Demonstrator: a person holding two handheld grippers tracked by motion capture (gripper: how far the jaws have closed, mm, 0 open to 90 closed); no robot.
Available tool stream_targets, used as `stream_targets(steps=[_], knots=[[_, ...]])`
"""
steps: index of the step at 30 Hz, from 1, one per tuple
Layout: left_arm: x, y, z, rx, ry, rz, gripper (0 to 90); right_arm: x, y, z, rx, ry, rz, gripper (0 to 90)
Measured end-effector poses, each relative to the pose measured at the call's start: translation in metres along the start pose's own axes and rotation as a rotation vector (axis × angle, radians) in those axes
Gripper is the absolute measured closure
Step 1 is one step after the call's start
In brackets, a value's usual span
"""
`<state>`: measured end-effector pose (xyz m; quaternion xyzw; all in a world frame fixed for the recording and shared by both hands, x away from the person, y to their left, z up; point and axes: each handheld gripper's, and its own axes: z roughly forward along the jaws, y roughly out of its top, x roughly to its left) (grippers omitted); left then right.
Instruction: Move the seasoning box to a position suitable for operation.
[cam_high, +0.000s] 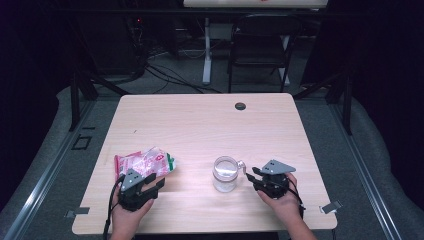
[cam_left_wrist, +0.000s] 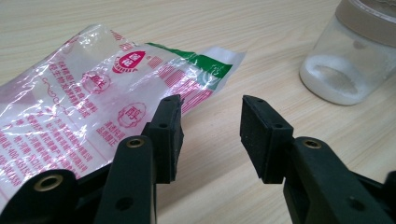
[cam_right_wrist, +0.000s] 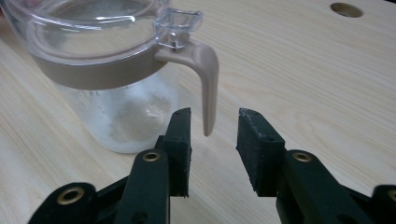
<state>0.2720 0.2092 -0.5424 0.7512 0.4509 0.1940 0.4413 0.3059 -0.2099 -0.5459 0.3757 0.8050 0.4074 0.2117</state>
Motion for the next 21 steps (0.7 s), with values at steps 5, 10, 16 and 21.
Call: stream_targets(steps=[5, 10, 16, 21], knots=[[0.000, -0.003, -0.006, -0.003, 0.001, -0.005, 60.6, 0.004, 0.004, 0.014, 0.020, 0.000, -0.020, 67.6], [-0.001, -0.006, -0.010, -0.011, -0.002, 0.000, 60.8, 0.001, 0.007, 0.026, 0.023, 0.008, 0.008, 69.4], [-0.002, -0.008, -0.013, -0.010, 0.002, 0.002, 61.3, -0.003, 0.008, 0.034, 0.023, 0.017, 0.036, 70.2], [-0.004, -0.009, -0.015, -0.019, -0.002, 0.008, 63.1, -0.002, 0.011, 0.038, 0.022, 0.024, 0.034, 72.0]])
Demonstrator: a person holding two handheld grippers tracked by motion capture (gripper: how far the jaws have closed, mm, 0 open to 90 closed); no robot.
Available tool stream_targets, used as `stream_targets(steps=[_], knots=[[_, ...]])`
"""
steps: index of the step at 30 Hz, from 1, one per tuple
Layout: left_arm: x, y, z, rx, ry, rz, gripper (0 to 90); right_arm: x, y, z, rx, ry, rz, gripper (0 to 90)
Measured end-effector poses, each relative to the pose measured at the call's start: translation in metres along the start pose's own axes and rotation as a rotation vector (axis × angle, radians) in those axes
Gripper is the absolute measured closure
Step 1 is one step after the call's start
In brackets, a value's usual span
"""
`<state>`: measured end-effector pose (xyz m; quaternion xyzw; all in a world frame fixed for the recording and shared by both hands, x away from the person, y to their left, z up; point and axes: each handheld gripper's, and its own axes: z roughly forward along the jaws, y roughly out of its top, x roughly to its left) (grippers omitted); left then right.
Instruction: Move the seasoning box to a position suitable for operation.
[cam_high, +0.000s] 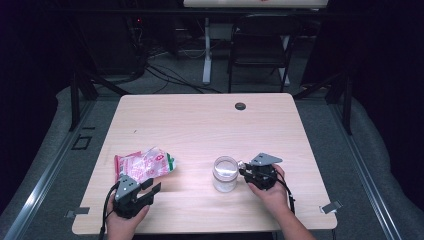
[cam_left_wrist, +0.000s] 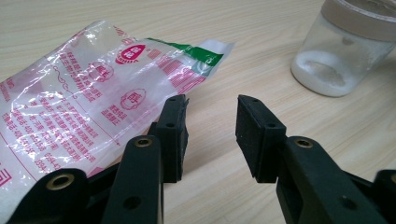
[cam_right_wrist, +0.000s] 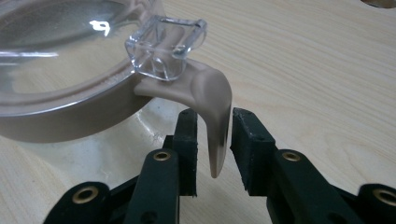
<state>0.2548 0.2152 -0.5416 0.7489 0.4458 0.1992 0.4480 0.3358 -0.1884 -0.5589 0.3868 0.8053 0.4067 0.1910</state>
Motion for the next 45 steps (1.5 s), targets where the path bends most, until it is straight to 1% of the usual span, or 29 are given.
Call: stream_targets(steps=[1, 3, 6, 8, 9, 11, 12, 14, 16, 17, 19, 21, 22, 23, 28, 33, 38, 39, 41, 43, 44, 45], knots=[[-0.001, 0.000, -0.001, 0.001, -0.005, 0.002, 63.6, 0.000, 0.001, 0.001, 0.006, 0.001, -0.010, 72.6], [-0.002, 0.000, -0.001, 0.003, -0.005, 0.005, 63.7, 0.001, 0.001, 0.002, 0.009, 0.004, -0.010, 73.6], [-0.003, 0.000, -0.001, 0.000, -0.006, 0.016, 63.7, -0.001, 0.001, 0.001, 0.007, 0.003, -0.014, 78.2], [-0.004, 0.000, 0.000, -0.003, -0.007, 0.019, 63.7, -0.002, 0.001, -0.001, 0.005, 0.011, -0.006, 78.3], [-0.005, 0.001, 0.000, -0.001, -0.010, 0.024, 63.7, -0.002, 0.001, -0.001, 0.008, 0.012, -0.010, 78.5], [-0.006, 0.001, 0.001, 0.001, -0.011, 0.035, 63.7, 0.000, 0.001, -0.002, 0.011, 0.008, -0.025, 79.0], [-0.006, 0.001, 0.001, 0.001, -0.011, 0.035, 63.7, 0.000, 0.001, -0.002, 0.011, 0.008, -0.025, 79.0], [-0.008, 0.003, 0.002, -0.001, -0.019, 0.048, 63.7, 0.002, 0.001, -0.004, 0.023, 0.004, -0.052, 79.2], [-0.009, 0.003, 0.004, -0.002, -0.025, 0.047, 63.7, 0.003, 0.000, -0.006, 0.026, -0.002, -0.060, 79.1], [-0.010, 0.005, 0.005, -0.001, -0.031, 0.055, 63.7, 0.004, -0.001, -0.007, 0.028, -0.001, -0.065, 79.0], [-0.011, 0.005, 0.007, -0.001, -0.035, 0.058, 63.7, 0.005, -0.003, -0.010, 0.028, 0.001, -0.065, 79.0], [-0.013, 0.008, 0.010, 0.000, -0.044, 0.072, 63.6, 0.007, -0.005, -0.012, 0.029, -0.004, -0.067, 79.0], [-0.014, 0.009, 0.012, 0.001, -0.051, 0.077, 63.6, 0.008, -0.005, -0.013, 0.030, 0.002, -0.069, 79.0], [-0.014, 0.009, 0.012, 0.001, -0.051, 0.077, 63.6, 0.008, -0.005, -0.013, 0.030, 0.002, -0.069, 79.0], [-0.021, 0.013, 0.021, 0.005, -0.082, 0.105, 63.6, 0.017, -0.011, -0.022, 0.032, 0.008, -0.077, 79.0], [-0.025, 0.016, 0.028, 0.006, -0.105, 0.118, 63.6, 0.026, -0.015, -0.028, 0.032, 0.031, -0.093, 79.0], [-0.029, 0.019, 0.033, 0.010, -0.122, 0.136, 63.6, 0.035, -0.019, -0.031, 0.026, 0.047, -0.096, 79.0], [-0.030, 0.019, 0.034, 0.011, -0.125, 0.138, 63.6, 0.037, -0.019, -0.031, 0.027, 0.046, -0.102, 78.8], [-0.030, 0.019, 0.034, 0.010, -0.125, 0.141, 63.6, 0.039, -0.020, -0.033, 0.026, 0.055, -0.097, 77.0], [-0.032, 0.022, 0.036, 0.012, -0.128, 0.140, 63.6, 0.039, -0.022, -0.035, 0.019, 0.078, -0.077, 71.5], [-0.033, 0.022, 0.037, 0.011, -0.130, 0.130, 63.6, 0.039, -0.022, -0.037, 0.019, 0.079, -0.068, 69.2], [-0.033, 0.024, 0.037, 0.010, -0.133, 0.129, 63.5, 0.040, -0.023, -0.039, 0.019, 0.083, -0.072, 67.3]])
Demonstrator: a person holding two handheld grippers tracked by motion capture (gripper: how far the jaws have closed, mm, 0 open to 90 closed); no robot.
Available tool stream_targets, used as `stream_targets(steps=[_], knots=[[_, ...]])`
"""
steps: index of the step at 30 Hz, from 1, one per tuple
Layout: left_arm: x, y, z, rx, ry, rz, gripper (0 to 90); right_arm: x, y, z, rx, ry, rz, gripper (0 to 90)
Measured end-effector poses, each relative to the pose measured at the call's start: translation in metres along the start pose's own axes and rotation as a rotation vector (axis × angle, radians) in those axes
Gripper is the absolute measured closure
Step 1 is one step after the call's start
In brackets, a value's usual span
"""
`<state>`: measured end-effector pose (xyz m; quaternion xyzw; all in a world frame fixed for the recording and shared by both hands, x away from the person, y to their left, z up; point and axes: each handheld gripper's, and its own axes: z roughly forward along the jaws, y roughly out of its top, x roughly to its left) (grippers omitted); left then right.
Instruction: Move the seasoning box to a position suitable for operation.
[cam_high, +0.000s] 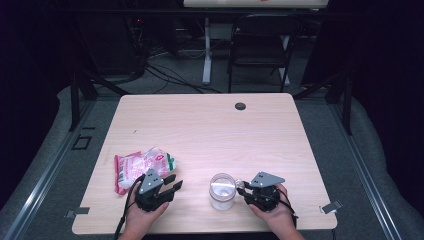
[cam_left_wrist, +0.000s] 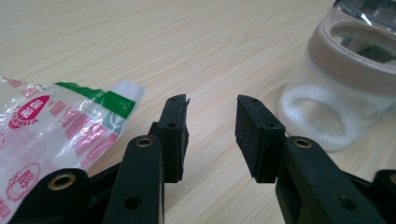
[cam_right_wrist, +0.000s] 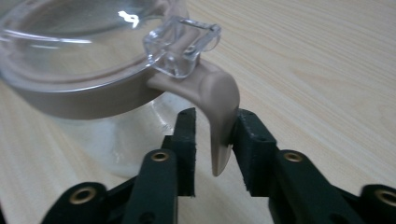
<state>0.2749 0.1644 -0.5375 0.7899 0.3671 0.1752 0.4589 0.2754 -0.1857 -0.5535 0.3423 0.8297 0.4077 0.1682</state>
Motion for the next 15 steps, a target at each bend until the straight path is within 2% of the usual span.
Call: stream_targets(steps=[1, 3, 5, 7, 8, 9, 10, 11, 15], knots=[[0.000, 0.000, 0.000, 0.000, 0.000, 0.000, 63.5, 0.000, 0.000, 0.000, 0.000, 0.000, 0.000, 67.3], [-0.001, 0.005, -0.002, -0.020, -0.014, -0.015, 64.3, 0.004, 0.000, -0.012, -0.009, -0.022, -0.026, 62.5], [-0.002, 0.010, -0.005, -0.044, -0.030, -0.033, 65.4, 0.008, 0.000, -0.022, -0.028, -0.024, -0.012, 59.4], [-0.005, 0.017, -0.008, -0.049, -0.029, -0.048, 63.3, 0.013, 0.001, -0.035, -0.045, -0.023, -0.003, 58.5], [-0.005, 0.017, -0.008, -0.049, -0.029, -0.048, 61.9, 0.013, 0.001, -0.035, -0.045, -0.023, -0.003, 58.5], [-0.008, 0.024, -0.009, -0.056, -0.038, -0.052, 60.8, 0.016, 0.001, -0.044, -0.053, -0.036, -0.014, 57.6], [-0.008, 0.024, -0.009, -0.056, -0.038, -0.052, 60.0, 0.017, 0.002, -0.047, -0.056, -0.040, -0.016, 57.4], [-0.012, 0.033, -0.009, -0.039, -0.056, -0.059, 59.2, 0.018, 0.004, -0.052, -0.065, -0.050, -0.015, 56.8], [-0.025, 0.050, -0.004, -0.046, -0.067, -0.055, 58.7, 0.015, 0.016, -0.059, -0.076, -0.073, 0.005, 56.4]])
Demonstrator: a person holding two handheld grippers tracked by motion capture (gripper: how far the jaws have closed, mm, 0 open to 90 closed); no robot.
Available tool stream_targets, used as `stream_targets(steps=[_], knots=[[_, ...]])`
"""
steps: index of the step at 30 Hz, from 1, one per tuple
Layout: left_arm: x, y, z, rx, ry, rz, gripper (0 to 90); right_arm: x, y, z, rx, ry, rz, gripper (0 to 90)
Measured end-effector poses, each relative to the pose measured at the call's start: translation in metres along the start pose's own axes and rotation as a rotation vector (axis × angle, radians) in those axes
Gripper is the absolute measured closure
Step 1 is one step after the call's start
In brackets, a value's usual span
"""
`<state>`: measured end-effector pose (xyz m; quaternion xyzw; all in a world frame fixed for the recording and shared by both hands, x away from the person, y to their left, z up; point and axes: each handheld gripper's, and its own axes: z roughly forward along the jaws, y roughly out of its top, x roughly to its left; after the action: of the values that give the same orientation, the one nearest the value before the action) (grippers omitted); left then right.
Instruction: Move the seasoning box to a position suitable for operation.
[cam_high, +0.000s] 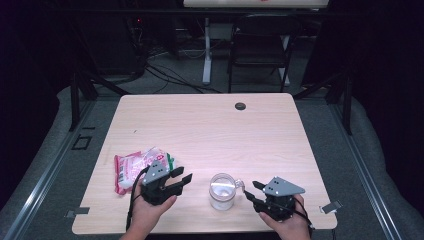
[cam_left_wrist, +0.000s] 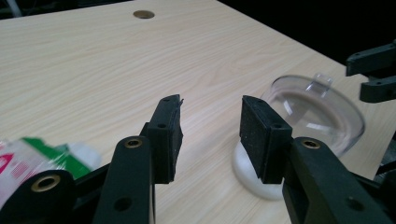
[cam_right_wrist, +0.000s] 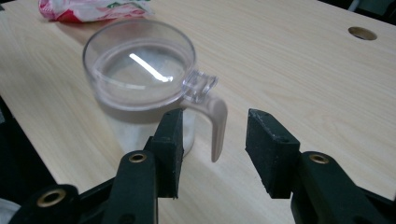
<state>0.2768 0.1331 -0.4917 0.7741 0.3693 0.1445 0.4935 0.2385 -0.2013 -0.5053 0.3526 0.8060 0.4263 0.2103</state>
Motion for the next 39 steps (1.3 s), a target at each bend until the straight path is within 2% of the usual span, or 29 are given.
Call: stream_targets(steps=[3, 5, 8, 9, 10, 11, 12, 14, 15, 17, 18, 20, 21, 29, 39], knots=[[-0.005, 0.009, 0.008, 0.009, -0.013, -0.027, 62.4, -0.005, 0.013, 0.002, 0.009, -0.001, 0.021, 56.3], [-0.006, 0.014, 0.014, 0.007, -0.038, -0.051, 65.5, -0.006, 0.023, 0.005, 0.017, 0.004, 0.029, 56.6], [-0.006, 0.018, 0.019, 0.016, -0.045, -0.050, 71.6, -0.005, 0.031, 0.006, 0.001, -0.011, 0.020, 57.0], [-0.006, 0.018, 0.022, 0.014, -0.059, -0.066, 74.3, -0.004, 0.039, 0.008, -0.015, -0.012, 0.026, 60.6], [-0.006, 0.018, 0.022, 0.014, -0.059, -0.066, 76.3, -0.004, 0.039, 0.008, -0.015, -0.012, 0.026, 60.6], [-0.007, 0.016, 0.022, 0.030, -0.068, -0.055, 78.3, -0.003, 0.041, 0.010, -0.014, -0.016, 0.034, 64.4], [-0.007, 0.016, 0.022, 0.030, -0.068, -0.055, 79.4, -0.003, 0.041, 0.010, -0.014, -0.016, 0.034, 64.4], [-0.009, 0.012, 0.021, 0.045, -0.071, -0.024, 80.8, -0.002, 0.039, 0.013, -0.025, -0.036, 0.039, 68.6], [-0.011, 0.008, 0.021, 0.061, -0.071, -0.009, 83.2, -0.002, 0.035, 0.017, -0.008, -0.004, 0.067, 70.4], [-0.013, 0.000, 0.022, 0.094, -0.070, 0.009, 84.2, -0.003, 0.033, 0.019, -0.011, 0.009, 0.106, 71.2], [-0.013, 0.000, 0.022, 0.094, -0.070, 0.009, 84.4, -0.004, 0.032, 0.020, -0.012, 0.020, 0.129, 71.9], [-0.016, -0.007, 0.025, 0.127, -0.091, 0.017, 84.4, -0.006, 0.032, 0.020, -0.016, 0.030, 0.162, 73.7], [-0.018, -0.009, 0.026, 0.128, -0.095, 0.014, 84.7, -0.006, 0.032, 0.020, -0.019, 0.026, 0.174, 74.2], [-0.022, -0.015, 0.029, 0.170, -0.136, 0.024, 85.5, -0.008, 0.027, 0.024, -0.005, 0.037, 0.197, 76.0], [-0.025, -0.018, 0.031, 0.174, -0.161, 0.026, 85.7, -0.010, 0.023, 0.025, -0.003, 0.058, 0.219, 77.1]])
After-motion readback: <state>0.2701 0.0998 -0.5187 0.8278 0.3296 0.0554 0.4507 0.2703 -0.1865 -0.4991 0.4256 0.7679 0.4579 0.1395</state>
